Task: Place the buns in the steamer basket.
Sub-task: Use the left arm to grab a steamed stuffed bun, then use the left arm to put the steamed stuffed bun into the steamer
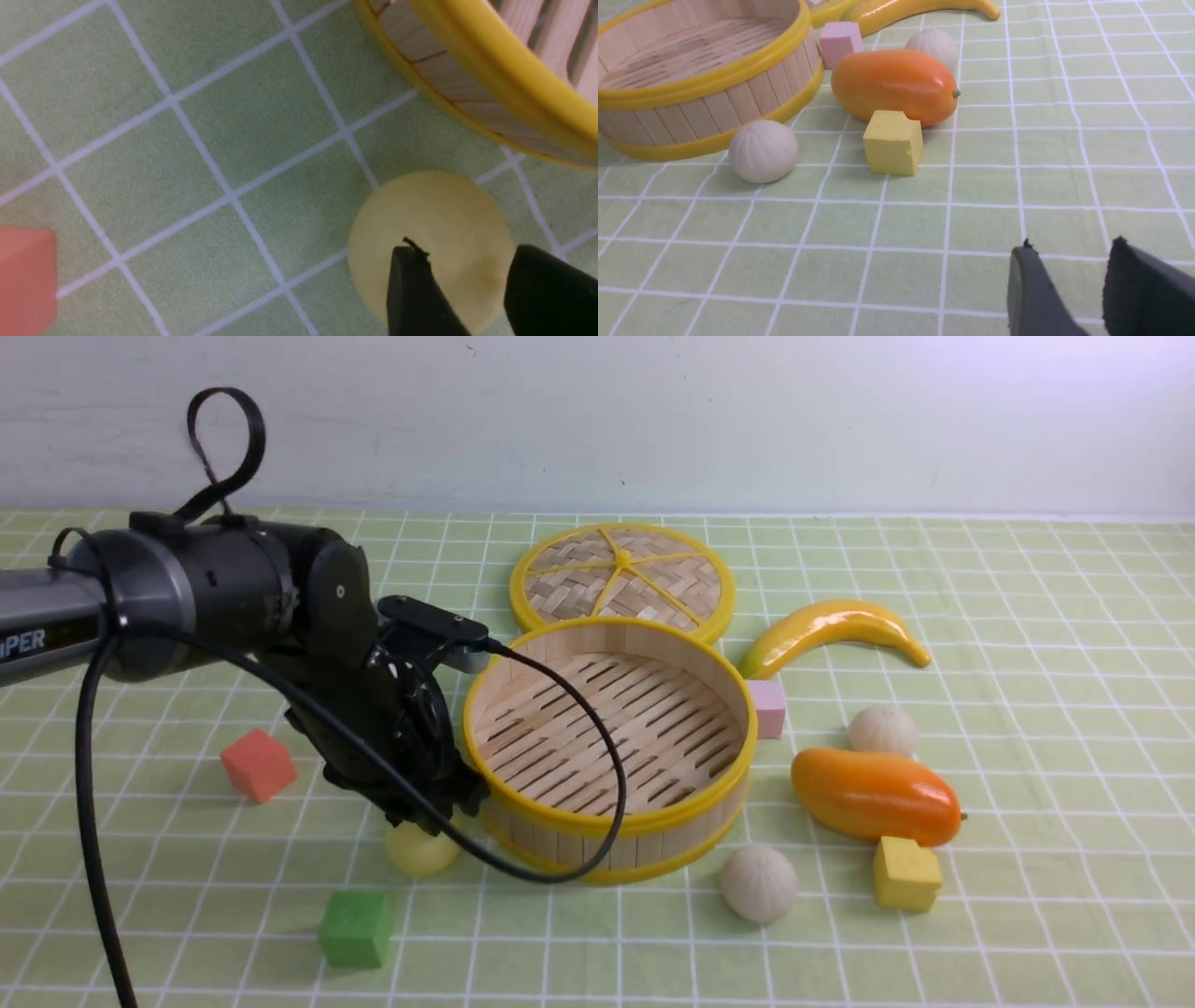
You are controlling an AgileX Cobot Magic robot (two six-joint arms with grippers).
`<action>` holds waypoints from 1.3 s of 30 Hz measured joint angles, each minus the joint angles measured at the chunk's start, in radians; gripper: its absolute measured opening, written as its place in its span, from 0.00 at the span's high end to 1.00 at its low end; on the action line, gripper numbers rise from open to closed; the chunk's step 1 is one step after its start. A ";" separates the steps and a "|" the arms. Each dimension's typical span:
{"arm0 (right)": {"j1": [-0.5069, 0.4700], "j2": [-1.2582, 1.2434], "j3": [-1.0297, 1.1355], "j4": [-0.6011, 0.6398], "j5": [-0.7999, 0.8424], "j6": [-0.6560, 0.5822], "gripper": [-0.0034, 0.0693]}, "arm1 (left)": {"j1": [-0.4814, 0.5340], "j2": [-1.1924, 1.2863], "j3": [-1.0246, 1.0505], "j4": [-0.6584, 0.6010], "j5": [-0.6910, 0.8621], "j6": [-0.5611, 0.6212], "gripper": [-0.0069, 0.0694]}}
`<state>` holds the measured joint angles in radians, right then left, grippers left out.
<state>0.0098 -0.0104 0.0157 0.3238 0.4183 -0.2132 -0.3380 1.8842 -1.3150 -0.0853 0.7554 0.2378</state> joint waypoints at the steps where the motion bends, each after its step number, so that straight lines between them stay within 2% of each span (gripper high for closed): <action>1: 0.000 0.000 0.000 0.000 0.000 0.000 0.62 | 0.000 0.003 -0.001 0.000 -0.005 0.000 0.54; 10: 0.000 0.000 0.000 0.000 0.000 0.000 0.62 | 0.000 0.042 -0.002 0.000 -0.032 0.000 0.56; 14: 0.000 0.000 0.000 0.000 0.000 0.000 0.62 | 0.000 0.046 -0.003 0.000 -0.032 0.000 0.69; 16: 0.000 0.000 0.000 0.000 0.000 0.000 0.62 | 0.000 0.044 -0.003 -0.004 -0.019 0.000 0.85; 18: 0.000 0.000 0.000 0.000 0.000 0.000 0.62 | 0.000 0.036 -0.005 -0.004 0.002 0.000 0.92; 24: 0.000 0.000 0.000 0.000 0.000 0.000 0.62 | 0.000 -0.074 -0.057 -0.007 0.146 -0.050 0.93; 28: 0.000 0.000 0.000 0.000 0.000 0.000 0.62 | -0.027 -0.163 -0.119 -0.021 0.159 -0.051 0.93; 34: 0.000 0.000 0.000 0.000 0.000 0.000 0.62 | -0.110 -0.100 -0.180 -0.019 0.058 -0.049 0.93; 39: 0.000 0.000 0.000 0.000 0.000 0.000 0.62 | -0.118 0.039 -0.213 0.004 -0.043 -0.054 0.92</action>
<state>0.0098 -0.0104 0.0157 0.3238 0.4183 -0.2132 -0.4559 1.9231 -1.5283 -0.0809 0.7119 0.1836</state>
